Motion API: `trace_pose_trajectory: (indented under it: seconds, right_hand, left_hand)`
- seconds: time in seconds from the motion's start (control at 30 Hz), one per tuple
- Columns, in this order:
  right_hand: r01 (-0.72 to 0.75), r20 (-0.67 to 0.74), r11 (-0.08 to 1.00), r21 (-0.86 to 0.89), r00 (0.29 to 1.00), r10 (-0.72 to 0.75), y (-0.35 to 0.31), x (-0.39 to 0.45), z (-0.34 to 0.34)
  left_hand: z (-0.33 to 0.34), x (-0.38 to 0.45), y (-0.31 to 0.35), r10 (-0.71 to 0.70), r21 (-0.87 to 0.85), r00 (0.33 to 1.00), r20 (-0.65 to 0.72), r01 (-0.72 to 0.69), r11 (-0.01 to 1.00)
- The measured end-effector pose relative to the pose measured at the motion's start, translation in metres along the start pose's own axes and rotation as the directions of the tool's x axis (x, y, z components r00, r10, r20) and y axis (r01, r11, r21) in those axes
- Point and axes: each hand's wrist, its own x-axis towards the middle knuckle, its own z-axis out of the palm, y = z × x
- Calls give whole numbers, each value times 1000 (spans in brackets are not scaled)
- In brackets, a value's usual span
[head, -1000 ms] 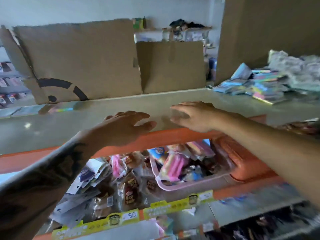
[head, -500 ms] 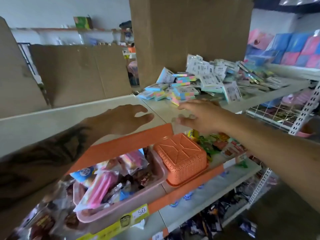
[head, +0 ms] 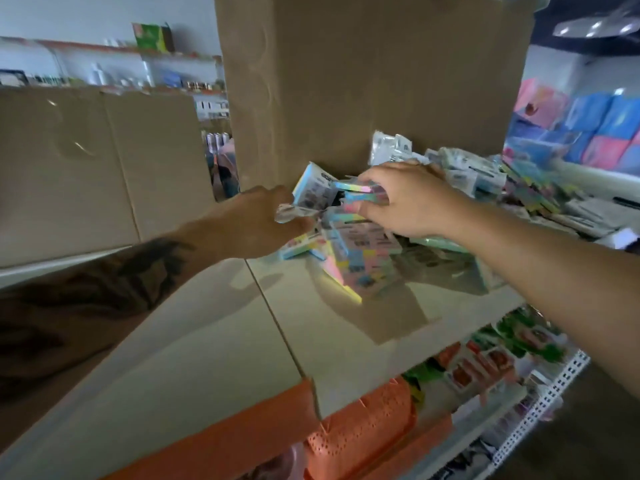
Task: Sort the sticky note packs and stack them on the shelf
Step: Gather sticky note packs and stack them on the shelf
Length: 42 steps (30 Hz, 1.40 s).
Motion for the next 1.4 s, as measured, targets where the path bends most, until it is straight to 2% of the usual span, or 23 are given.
trace_pose_trajectory:
  seconds: [0.2, 0.3, 0.4, 0.53, 0.67, 0.77, 0.87, 1.13, 1.4]
  right_hand:
    - [28, 53, 983, -179, 998, -19, 1, 48, 6]
    - [17, 115, 965, -261, 993, 14, -2, 66, 10]
    - [-36, 158, 962, -270, 984, 81, -12, 69, 11]
    - [-35, 27, 980, -196, 999, 41, -21, 63, 12]
    - [98, -66, 974, -204, 991, -114, -25, 49, 11]
    - [243, -145, 920, -307, 944, -297, -28, 30, 8]
    - [346, -240, 865, -364, 862, -446, -32, 9, 4]
    - [609, -448, 761, -223, 629, -635, -84, -32, 17]
    - [698, -424, 684, -209, 566, -707, -191, -61, 24]
  left_hand:
    - [6, 30, -2, -67, -15, 994, 83, 68, 998]
    - [10, 30, -1, -73, -4, 996, 58, 73, 997]
    - [12, 30, 0, -105, -50, 994, 39, 107, 993]
    - [13, 25, 3, -168, -55, 985, 26, 170, 984]
    - [8, 0, 11, -225, -46, 974, 3, 225, 973]
    - [2, -28, 18, -232, -16, 972, -24, 232, 973]
    - [-2, -62, 23, -246, 0, 965, -87, 247, 969]
    - [-18, -151, 7, -359, -104, 912, -199, 345, 933]
    - [-64, -241, -57, -396, -123, 892, -220, 377, 918]
